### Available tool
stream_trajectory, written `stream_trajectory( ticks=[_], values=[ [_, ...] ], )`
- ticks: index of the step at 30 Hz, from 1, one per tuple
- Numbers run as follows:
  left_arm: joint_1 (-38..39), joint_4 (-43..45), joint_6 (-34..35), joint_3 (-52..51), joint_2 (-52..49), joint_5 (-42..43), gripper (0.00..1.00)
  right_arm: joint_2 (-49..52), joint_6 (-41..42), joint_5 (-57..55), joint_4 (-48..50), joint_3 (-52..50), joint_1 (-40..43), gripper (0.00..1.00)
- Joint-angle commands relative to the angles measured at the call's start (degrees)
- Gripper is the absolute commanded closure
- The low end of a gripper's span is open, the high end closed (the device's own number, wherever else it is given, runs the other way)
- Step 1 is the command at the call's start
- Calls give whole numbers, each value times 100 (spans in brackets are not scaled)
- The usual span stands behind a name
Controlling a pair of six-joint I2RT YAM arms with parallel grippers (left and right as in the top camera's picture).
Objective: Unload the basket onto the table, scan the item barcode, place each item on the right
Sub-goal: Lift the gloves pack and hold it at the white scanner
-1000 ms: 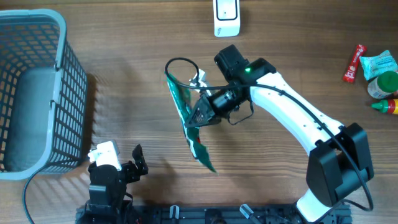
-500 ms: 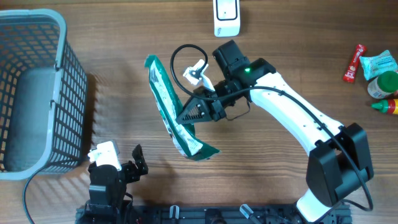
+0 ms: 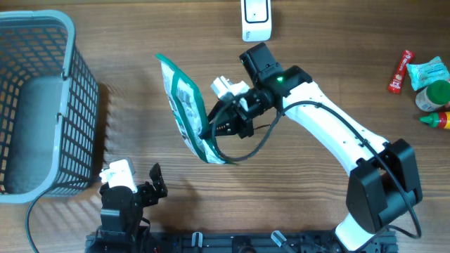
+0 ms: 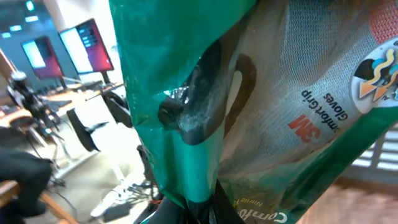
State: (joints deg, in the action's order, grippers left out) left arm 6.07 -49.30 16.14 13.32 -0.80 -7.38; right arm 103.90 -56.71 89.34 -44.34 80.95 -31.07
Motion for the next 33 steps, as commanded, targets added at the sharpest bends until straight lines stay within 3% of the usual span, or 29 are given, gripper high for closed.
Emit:
stream_trajectory(
  ticks=[1, 6, 9, 16, 19, 24, 29, 33],
  values=[
    [31, 17, -74, -15, 42, 28, 0, -122, -632, 367, 103, 9, -26, 95],
    [31, 17, -74, -15, 42, 28, 0, -136, -555, 369, 1445, 22, -26, 96],
    [31, 17, -74, -15, 42, 28, 0, -138, 111, 369, 2310, 22, -153, 96],
    [31, 17, -74, -15, 42, 31, 0, -142, 1486, 367, 2450, 22, -647, 95],
    [31, 17, -74, -15, 42, 28, 0, -136, 3554, 363, 3067, 20, -804, 96],
    [31, 17, -74, -15, 42, 28, 0, -136, 5587, 365, 3053, 11, -675, 95],
    [31, 17, -74, -15, 42, 31, 0, -136, 7241, 367, 2583, 9, -31, 96],
    [31, 17, -74, -15, 42, 31, 0, -136, 7165, 369, 1784, 9, 299, 96]
  ],
)
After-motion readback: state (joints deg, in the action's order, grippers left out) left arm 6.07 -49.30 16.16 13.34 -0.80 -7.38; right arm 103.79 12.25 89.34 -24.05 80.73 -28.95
